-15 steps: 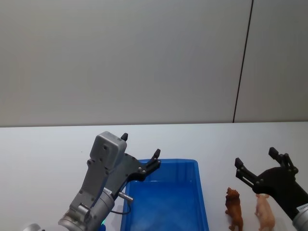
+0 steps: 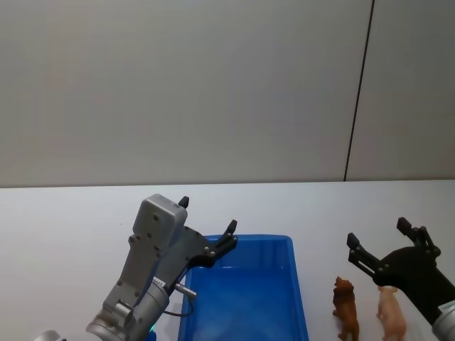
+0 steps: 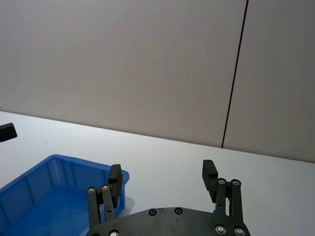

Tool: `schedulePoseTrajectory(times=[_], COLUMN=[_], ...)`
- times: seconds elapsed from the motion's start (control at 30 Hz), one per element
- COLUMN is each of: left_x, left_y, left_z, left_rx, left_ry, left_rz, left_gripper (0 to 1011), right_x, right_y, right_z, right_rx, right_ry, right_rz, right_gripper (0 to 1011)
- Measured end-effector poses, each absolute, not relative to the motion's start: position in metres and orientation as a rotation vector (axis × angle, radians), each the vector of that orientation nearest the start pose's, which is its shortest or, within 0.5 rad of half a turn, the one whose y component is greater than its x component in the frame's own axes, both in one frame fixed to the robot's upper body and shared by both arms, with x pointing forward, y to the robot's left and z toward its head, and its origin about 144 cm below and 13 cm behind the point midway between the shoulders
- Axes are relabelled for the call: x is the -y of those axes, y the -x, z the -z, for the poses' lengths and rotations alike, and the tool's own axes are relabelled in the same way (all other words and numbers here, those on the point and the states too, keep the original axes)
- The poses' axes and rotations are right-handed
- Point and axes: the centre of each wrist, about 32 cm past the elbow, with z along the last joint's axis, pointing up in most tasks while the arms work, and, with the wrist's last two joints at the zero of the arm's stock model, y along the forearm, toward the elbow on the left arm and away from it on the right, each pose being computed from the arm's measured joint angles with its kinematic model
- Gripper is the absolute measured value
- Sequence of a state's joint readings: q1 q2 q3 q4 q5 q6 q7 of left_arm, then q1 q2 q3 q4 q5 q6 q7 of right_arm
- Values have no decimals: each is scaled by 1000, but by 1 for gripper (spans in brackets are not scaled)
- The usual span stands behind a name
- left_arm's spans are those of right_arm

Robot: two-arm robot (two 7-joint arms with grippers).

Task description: Pick up the two dolls from the table and place them into the box.

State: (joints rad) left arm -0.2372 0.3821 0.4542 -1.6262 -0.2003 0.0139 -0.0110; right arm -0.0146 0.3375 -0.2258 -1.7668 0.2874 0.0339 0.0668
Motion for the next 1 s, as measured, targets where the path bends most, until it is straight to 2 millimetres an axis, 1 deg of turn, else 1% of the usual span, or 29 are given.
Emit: schedulePoseTrajectory(times=[1.0], left_x=[-198], left_y=[-492], left_z=[-1204], left_rx=[268], left_ry=[-61], left_rz=[-1124], left_gripper=[1001], right_x=[237], right_y=[-443], right_z=[-1189], right_rx=[75], right_ry=[-26], right_rz=[1230], right_gripper=[1001])
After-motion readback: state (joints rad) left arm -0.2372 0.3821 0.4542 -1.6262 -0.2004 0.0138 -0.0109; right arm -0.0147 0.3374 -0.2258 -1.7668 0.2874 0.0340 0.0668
